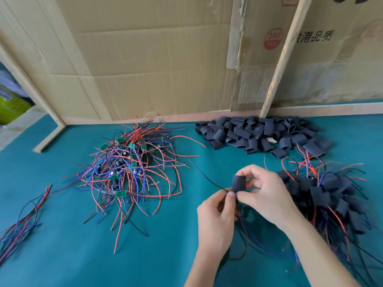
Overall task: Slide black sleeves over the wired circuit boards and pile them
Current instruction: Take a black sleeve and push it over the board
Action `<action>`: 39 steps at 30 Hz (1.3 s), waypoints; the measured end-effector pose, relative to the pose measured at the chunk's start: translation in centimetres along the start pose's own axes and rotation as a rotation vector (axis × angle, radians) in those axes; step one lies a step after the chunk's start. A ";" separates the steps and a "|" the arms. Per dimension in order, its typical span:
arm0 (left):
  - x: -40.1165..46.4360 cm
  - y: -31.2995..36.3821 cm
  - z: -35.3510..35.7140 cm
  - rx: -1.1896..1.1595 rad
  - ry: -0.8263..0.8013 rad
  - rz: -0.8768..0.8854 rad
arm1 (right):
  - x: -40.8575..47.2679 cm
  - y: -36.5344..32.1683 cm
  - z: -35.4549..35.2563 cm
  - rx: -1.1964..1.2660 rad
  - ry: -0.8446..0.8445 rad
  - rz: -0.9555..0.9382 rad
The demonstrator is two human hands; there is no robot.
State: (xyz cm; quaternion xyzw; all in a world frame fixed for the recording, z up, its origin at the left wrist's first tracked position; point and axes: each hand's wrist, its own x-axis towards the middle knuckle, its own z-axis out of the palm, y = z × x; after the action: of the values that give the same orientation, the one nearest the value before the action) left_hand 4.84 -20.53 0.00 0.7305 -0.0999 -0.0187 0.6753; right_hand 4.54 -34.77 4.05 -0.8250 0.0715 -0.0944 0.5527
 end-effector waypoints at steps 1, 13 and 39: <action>0.0 0.1 0.0 0.026 -0.003 0.008 | 0.0 -0.1 -0.3 0.041 -0.044 0.003; -0.1 0.2 0.1 0.040 -0.040 -0.004 | -0.1 0.2 -2.8 0.460 -0.284 0.044; -0.5 0.9 0.3 0.023 -0.065 0.011 | 0.7 0.5 -3.7 0.659 0.125 0.071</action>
State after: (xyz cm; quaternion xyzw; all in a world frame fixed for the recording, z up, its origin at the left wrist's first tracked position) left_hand 4.25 -20.76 0.83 0.7367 -0.1263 -0.0376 0.6633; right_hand 4.36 -38.43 5.03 -0.5916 0.0997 -0.1435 0.7870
